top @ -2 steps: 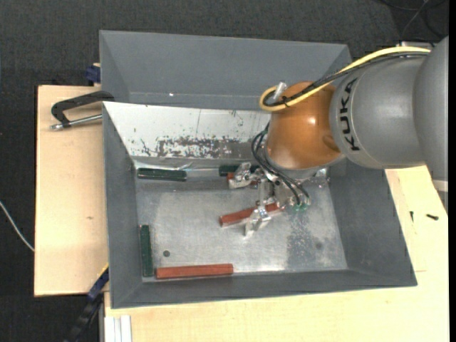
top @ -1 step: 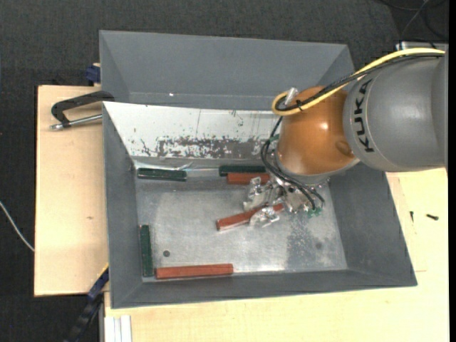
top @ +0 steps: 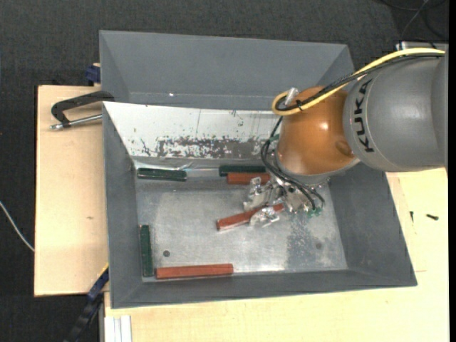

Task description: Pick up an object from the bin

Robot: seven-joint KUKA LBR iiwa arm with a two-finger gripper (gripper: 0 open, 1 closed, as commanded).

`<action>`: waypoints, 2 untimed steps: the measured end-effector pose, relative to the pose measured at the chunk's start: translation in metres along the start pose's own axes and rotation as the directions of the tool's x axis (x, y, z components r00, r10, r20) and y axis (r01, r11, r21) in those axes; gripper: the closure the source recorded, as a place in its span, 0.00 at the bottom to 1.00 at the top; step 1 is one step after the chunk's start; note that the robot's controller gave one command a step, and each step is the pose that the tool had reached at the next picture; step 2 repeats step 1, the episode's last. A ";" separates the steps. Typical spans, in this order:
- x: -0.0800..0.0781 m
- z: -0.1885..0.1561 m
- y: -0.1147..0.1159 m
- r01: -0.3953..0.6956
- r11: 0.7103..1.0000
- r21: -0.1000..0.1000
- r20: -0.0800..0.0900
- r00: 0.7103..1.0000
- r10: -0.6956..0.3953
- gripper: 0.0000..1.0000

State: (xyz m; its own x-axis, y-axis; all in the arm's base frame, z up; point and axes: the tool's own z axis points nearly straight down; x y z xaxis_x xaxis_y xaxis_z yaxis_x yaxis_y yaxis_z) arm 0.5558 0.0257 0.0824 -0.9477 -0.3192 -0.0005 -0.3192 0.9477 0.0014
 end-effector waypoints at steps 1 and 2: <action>0.000 -0.151 -0.001 0.008 1.000 0.003 0.009 1.000 -0.008 1.00; 0.000 -0.151 -0.001 0.008 1.000 0.003 0.009 1.000 -0.008 1.00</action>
Offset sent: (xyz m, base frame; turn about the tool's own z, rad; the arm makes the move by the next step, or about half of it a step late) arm 0.0000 0.0000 0.0000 0.0000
